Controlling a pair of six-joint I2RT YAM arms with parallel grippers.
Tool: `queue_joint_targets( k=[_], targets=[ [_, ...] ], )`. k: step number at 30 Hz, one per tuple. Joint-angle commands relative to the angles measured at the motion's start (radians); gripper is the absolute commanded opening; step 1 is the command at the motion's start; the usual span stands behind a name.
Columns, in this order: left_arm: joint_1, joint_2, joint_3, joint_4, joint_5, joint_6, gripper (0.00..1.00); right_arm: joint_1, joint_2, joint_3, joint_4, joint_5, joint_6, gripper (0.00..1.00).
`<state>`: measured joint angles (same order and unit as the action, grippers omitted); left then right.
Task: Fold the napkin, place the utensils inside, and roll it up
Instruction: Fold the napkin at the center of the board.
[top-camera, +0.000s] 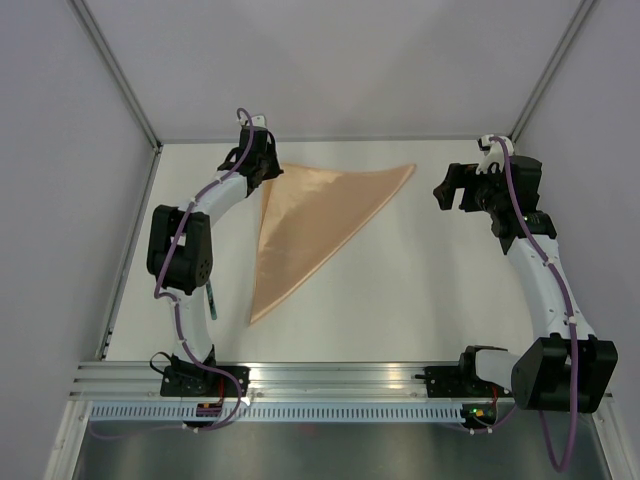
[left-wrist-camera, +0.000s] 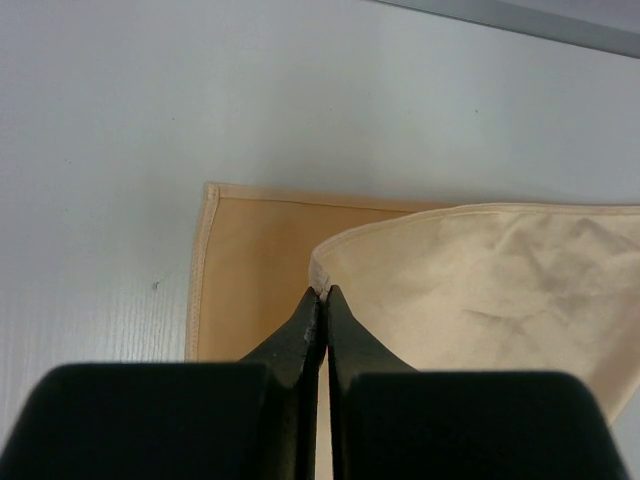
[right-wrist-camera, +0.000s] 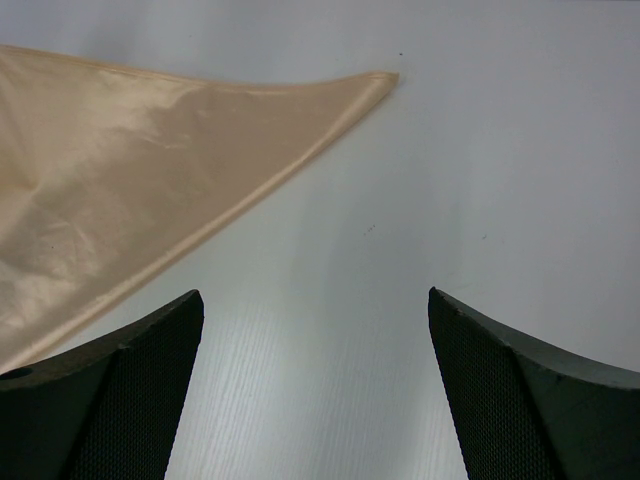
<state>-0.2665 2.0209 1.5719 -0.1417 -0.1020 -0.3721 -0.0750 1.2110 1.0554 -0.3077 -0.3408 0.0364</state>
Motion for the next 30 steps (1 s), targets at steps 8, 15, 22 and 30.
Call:
queue_joint_targets(
  k=[8, 15, 22, 30],
  targets=[
    [0.01, 0.019, 0.053, -0.006, 0.008, 0.032, 0.02, 0.001, -0.001, 0.011, 0.005, -0.006, -0.004, 0.98],
    [0.012, 0.035, 0.076, -0.016, 0.012, 0.03, 0.02, 0.001, -0.001, 0.011, 0.005, -0.004, -0.004, 0.98],
    [0.013, 0.048, 0.097, -0.027, 0.015, 0.03, 0.02, 0.001, 0.001, 0.011, 0.005, -0.004, -0.004, 0.98],
    [0.013, 0.065, 0.112, -0.036, 0.019, 0.032, 0.03, 0.001, 0.002, 0.011, 0.005, -0.003, -0.007, 0.98]
  ],
)
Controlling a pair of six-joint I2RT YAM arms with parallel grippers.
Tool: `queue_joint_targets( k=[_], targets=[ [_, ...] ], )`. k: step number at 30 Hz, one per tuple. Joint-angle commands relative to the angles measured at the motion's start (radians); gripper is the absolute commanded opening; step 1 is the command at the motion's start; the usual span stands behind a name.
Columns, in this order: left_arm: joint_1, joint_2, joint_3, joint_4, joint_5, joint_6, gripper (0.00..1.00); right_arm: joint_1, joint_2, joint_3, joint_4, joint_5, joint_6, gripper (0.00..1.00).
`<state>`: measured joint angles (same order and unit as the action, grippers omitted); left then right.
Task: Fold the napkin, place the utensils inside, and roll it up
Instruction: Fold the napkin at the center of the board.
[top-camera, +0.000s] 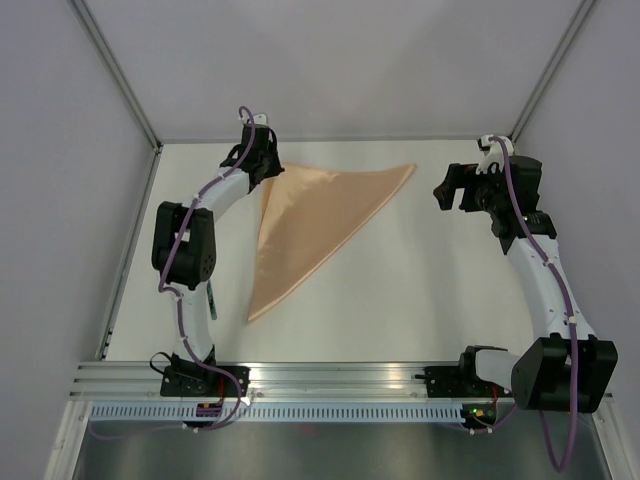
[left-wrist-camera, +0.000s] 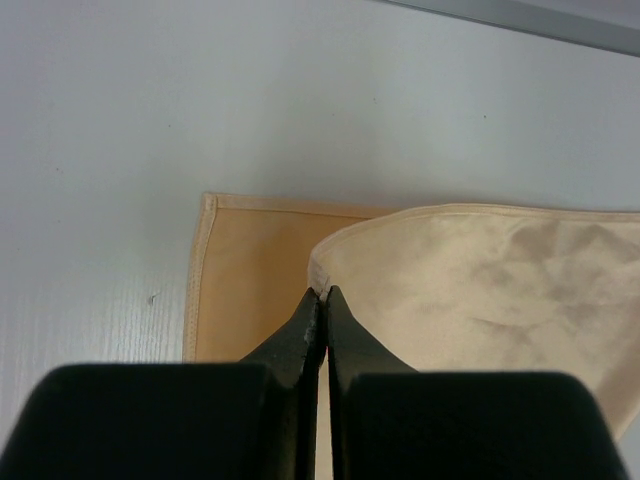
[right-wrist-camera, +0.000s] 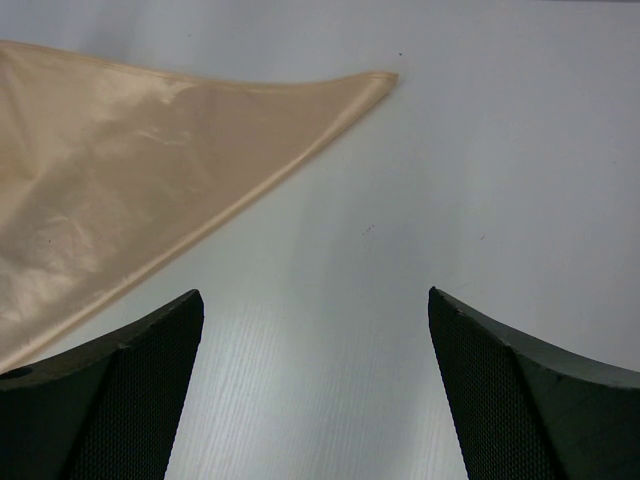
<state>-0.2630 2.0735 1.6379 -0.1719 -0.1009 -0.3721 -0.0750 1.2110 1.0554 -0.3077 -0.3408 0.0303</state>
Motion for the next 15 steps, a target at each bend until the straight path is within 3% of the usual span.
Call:
queue_joint_targets(
  k=[1, 8, 11, 15],
  targets=[
    [0.01, 0.016, 0.046, -0.006, 0.018, 0.03, 0.03, 0.0, 0.001, 0.011, 0.005, -0.003, -0.001, 0.98],
    [0.011, 0.025, 0.043, -0.009, 0.013, 0.029, 0.05, 0.001, 0.001, 0.009, 0.005, -0.003, -0.001, 0.98],
    [0.011, 0.025, 0.042, -0.008, 0.007, 0.029, 0.13, 0.001, -0.001, 0.009, 0.005, -0.004, -0.001, 0.98],
    [0.011, 0.023, 0.039, -0.008, -0.008, 0.029, 0.4, 0.001, -0.002, 0.009, 0.005, -0.007, -0.001, 0.98]
  ],
)
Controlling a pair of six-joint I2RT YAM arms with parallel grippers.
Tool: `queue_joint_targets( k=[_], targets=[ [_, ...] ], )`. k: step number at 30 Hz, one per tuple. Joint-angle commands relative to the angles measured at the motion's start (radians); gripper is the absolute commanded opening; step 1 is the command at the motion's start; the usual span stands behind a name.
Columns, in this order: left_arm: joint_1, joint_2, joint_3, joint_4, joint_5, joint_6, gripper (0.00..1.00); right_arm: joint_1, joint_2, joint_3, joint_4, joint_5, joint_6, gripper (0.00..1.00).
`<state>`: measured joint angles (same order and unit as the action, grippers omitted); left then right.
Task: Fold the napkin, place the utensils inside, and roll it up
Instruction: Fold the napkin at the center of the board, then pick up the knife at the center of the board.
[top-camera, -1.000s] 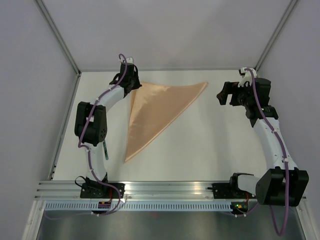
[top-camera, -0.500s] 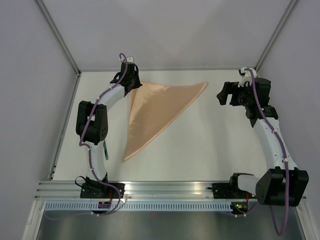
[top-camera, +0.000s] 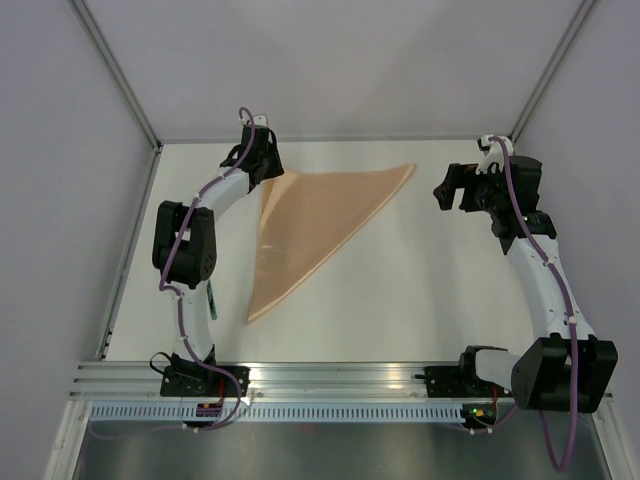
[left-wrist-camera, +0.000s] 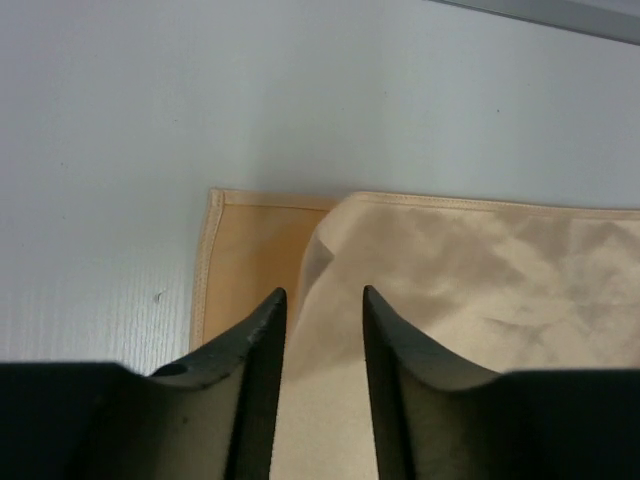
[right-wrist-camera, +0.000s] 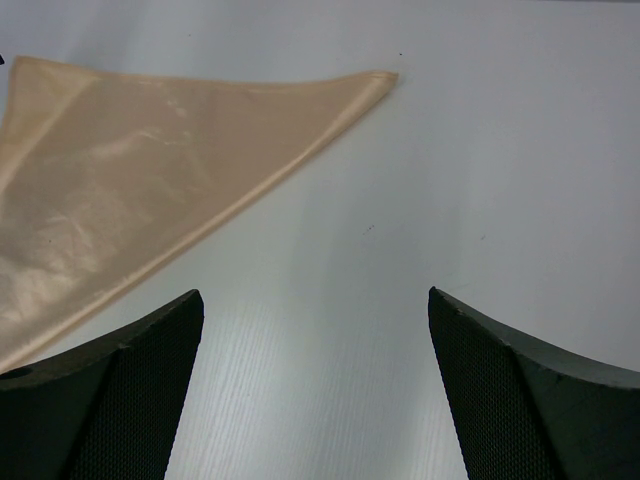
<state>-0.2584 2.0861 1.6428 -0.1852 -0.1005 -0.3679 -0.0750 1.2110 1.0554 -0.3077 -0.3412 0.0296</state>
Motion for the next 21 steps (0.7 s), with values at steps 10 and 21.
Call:
queue_joint_targets(
  k=[10, 21],
  targets=[
    [0.007, -0.095, -0.047, 0.013, -0.085, 0.035, 0.76, 0.001, -0.008, 0.015, -0.001, -0.019, 0.003, 0.98],
    [0.008, -0.581, -0.599, -0.005, -0.373, -0.198, 0.82, 0.001, -0.031, 0.008, 0.001, -0.051, 0.016, 0.98]
  ],
)
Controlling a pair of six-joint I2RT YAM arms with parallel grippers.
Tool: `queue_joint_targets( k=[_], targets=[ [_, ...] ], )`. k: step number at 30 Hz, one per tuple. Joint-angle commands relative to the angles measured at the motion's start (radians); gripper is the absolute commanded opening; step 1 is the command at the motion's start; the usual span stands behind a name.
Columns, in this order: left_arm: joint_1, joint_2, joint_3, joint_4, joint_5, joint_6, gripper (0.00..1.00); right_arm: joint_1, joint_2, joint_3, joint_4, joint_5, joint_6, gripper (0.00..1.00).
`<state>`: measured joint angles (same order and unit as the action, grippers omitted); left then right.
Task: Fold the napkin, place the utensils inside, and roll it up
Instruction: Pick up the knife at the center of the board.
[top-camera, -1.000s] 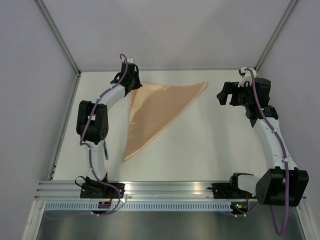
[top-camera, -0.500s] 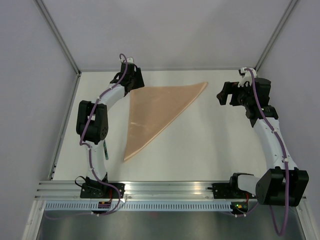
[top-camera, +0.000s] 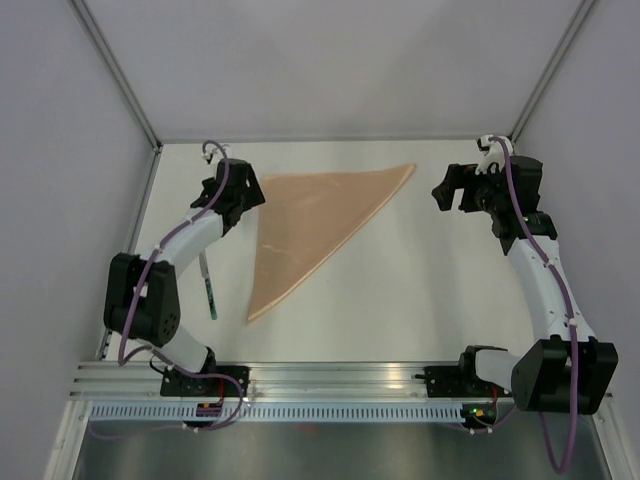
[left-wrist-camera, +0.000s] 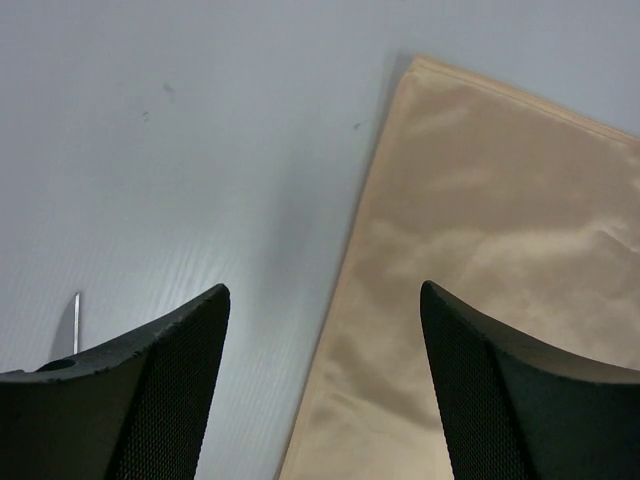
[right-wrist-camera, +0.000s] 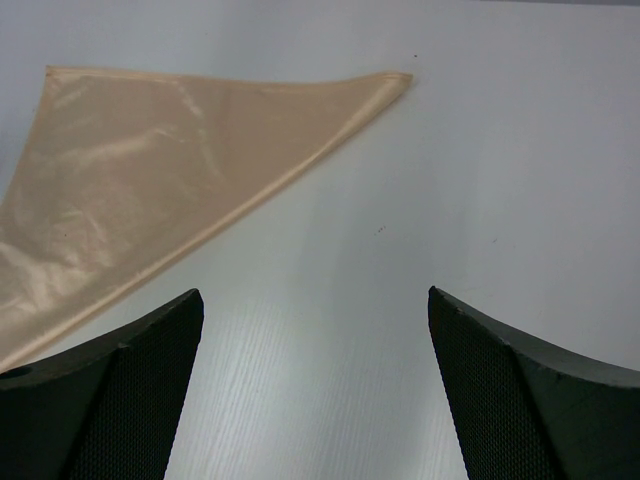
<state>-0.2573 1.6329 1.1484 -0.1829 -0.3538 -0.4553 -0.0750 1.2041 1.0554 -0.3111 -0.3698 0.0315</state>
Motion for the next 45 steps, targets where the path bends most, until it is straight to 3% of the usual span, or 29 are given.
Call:
queue_joint_targets(
  k=[1, 10, 17, 31, 45],
  targets=[
    [0.01, -0.154, -0.137, -0.01, -0.134, -0.124, 0.82, 0.001, -0.023, 0.005, 0.006, -0.023, 0.015, 0.98],
    [0.016, -0.442, -0.363, -0.111, -0.214, -0.163, 0.82, 0.001, 0.0, -0.005, 0.015, -0.035, 0.019, 0.98],
    [0.02, -0.553, -0.464, -0.159, -0.218, -0.177, 0.83, 0.001, -0.006, -0.012, 0.018, -0.046, 0.019, 0.98],
    [0.02, -0.571, -0.599, -0.17, -0.186, -0.25, 0.82, 0.0, 0.0, -0.018, 0.015, -0.06, 0.021, 0.98],
    [0.02, -0.443, -0.55, -0.167, -0.103, -0.247, 0.78, 0.001, -0.021, -0.018, 0.012, -0.061, 0.018, 0.98]
  ],
)
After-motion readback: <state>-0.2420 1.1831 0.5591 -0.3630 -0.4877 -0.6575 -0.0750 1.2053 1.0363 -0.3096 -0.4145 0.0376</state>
